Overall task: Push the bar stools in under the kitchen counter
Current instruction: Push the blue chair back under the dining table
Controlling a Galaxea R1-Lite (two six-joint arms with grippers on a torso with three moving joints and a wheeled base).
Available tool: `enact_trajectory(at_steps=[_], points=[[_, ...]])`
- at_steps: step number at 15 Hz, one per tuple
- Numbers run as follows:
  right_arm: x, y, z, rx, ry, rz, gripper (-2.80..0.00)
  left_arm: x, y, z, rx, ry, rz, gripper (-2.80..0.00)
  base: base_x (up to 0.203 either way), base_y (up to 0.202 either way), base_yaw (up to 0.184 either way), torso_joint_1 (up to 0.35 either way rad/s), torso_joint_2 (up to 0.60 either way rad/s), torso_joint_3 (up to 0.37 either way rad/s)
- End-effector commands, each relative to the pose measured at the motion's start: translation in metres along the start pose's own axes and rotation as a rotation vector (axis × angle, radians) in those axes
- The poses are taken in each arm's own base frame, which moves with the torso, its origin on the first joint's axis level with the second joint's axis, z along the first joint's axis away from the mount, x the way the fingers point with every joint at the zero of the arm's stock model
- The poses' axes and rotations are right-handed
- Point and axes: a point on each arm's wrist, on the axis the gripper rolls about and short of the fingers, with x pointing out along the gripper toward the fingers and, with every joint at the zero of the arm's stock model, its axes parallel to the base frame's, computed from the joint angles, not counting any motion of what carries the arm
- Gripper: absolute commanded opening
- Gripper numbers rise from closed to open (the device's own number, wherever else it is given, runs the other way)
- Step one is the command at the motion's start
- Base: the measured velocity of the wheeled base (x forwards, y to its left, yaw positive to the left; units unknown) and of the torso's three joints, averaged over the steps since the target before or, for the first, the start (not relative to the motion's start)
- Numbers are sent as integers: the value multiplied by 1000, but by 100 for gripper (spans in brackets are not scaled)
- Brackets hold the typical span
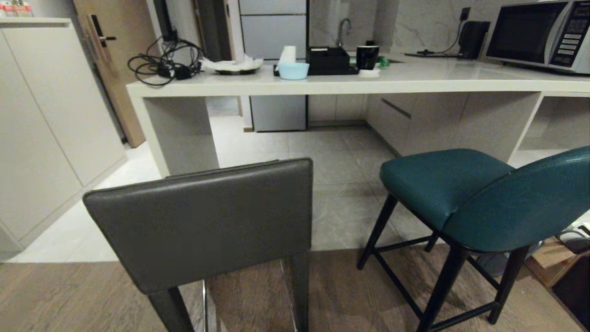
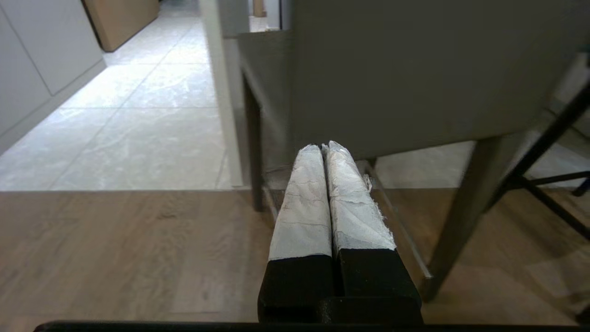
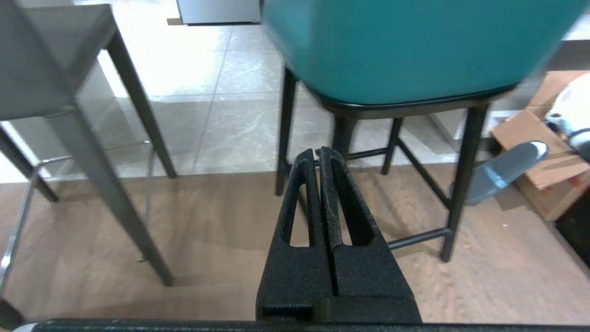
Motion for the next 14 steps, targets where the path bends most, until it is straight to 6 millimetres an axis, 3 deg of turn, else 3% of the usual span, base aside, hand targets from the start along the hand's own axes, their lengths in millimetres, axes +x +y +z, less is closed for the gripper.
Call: enact_trajectory(at_steps=[1, 14], points=[[0, 0, 0, 0, 0, 0, -280, 1, 0, -5, -1, 19, 0, -280, 0, -193, 2, 1, 3, -2], [0, 0, 0, 0, 0, 0, -280, 1, 0, -5, -1, 19, 0, -280, 0, -196, 3, 1, 3, 2]])
